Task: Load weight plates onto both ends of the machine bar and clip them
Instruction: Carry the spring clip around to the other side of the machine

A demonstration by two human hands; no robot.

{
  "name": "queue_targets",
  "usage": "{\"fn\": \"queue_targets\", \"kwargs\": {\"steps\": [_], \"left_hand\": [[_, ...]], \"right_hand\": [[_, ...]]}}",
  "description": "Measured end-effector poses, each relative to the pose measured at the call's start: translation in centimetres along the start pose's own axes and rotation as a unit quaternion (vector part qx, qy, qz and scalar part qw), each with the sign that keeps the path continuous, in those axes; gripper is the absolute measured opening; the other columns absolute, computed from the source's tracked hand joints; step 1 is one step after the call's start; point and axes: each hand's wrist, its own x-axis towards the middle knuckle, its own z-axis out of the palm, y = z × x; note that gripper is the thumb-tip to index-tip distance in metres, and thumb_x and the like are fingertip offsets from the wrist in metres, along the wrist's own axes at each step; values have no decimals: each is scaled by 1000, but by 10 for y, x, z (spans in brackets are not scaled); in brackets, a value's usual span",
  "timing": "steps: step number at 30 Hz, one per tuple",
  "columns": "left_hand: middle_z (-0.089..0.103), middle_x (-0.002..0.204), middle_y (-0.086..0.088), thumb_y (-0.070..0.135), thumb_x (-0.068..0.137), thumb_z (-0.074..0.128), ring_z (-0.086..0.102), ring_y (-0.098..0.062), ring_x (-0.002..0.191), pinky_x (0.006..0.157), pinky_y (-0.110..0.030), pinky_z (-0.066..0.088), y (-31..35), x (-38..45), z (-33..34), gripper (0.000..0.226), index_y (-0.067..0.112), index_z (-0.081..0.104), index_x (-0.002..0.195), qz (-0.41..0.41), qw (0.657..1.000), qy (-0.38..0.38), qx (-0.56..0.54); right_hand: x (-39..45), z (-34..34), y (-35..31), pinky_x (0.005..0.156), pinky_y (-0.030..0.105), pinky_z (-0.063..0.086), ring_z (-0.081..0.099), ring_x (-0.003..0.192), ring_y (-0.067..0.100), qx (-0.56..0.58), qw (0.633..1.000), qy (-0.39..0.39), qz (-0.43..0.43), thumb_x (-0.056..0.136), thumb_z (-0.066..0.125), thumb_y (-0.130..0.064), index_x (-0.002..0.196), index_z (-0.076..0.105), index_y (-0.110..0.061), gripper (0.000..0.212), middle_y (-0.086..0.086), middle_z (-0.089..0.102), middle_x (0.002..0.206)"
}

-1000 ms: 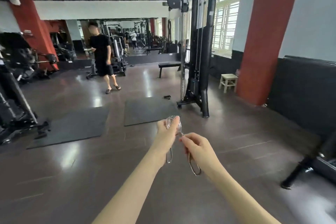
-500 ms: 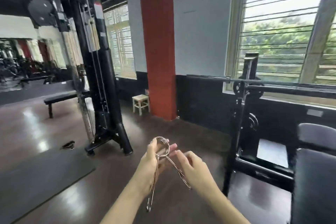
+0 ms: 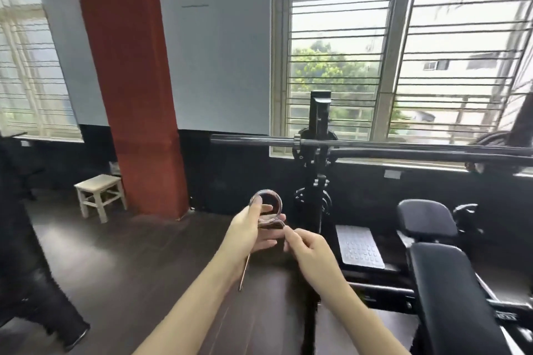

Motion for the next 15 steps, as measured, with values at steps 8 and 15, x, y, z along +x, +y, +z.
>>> {"fn": "queue_targets", "kwargs": {"steps": [8,15], "left_hand": [[78,90,3,57,100,40,75,-12,83,82,-32,56,18,185,7,46,22,69,105,49,987,-124,90],[77,91,1,36,103,51,74,-13,84,82,-33,61,42,364,48,22,20,65,109,132,965,-166,152]], "right_hand": [[168,-6,5,61,24,38,49,48,0,-38,991,123,29,101,55,-33,71,72,-15,39,-19,54,46],[357,-53,34,49,15,41,57,63,8,19,966,252,45,100,59,-36,96,71,-14,26,-5,64,72]]}}
